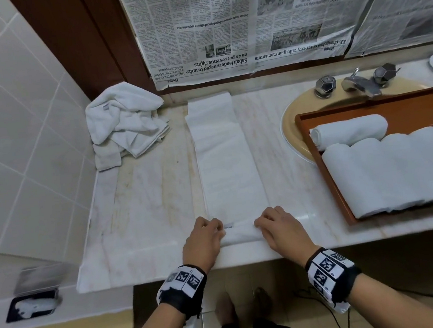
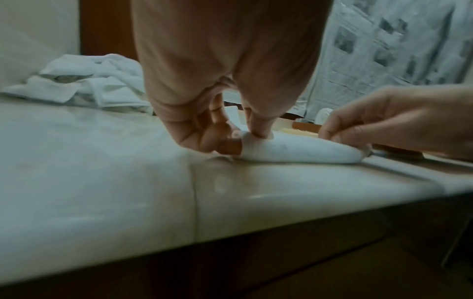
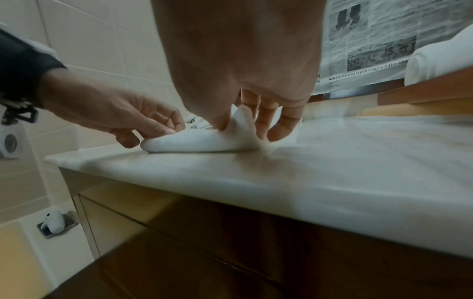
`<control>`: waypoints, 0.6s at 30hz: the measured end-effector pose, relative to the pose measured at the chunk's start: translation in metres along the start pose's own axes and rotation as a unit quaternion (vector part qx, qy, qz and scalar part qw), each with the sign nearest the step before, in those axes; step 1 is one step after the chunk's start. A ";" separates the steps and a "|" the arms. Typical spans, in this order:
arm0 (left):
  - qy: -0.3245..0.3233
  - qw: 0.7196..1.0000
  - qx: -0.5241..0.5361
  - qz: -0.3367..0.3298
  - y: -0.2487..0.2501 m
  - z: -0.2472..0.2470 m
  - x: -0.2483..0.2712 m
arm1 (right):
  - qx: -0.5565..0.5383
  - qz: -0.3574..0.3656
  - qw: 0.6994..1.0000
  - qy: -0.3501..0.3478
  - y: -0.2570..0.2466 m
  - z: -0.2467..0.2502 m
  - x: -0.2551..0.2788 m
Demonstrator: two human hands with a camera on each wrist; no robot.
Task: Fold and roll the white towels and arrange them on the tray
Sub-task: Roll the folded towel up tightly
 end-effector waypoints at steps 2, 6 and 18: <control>0.031 0.998 -0.042 -0.018 0.003 0.000 0.002 | -0.015 -0.002 1.000 -0.001 0.002 0.001 -0.002; 0.044 0.996 -0.044 -0.064 0.007 -0.002 0.004 | -0.077 -0.029 0.995 -0.057 0.010 0.005 -0.003; -0.013 0.992 -0.094 -0.087 0.016 -0.006 0.040 | -0.061 -0.084 0.986 -0.127 0.009 0.000 -0.008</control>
Point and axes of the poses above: each hand's wrist, its own x-axis away from the middle knuckle, its own z-axis out of the back of the hand, y = z × x, the point moved 4 cm from there along -x, towards the middle knuckle, and after that the axes turned 8 degrees about y, right-handed, at the moved point
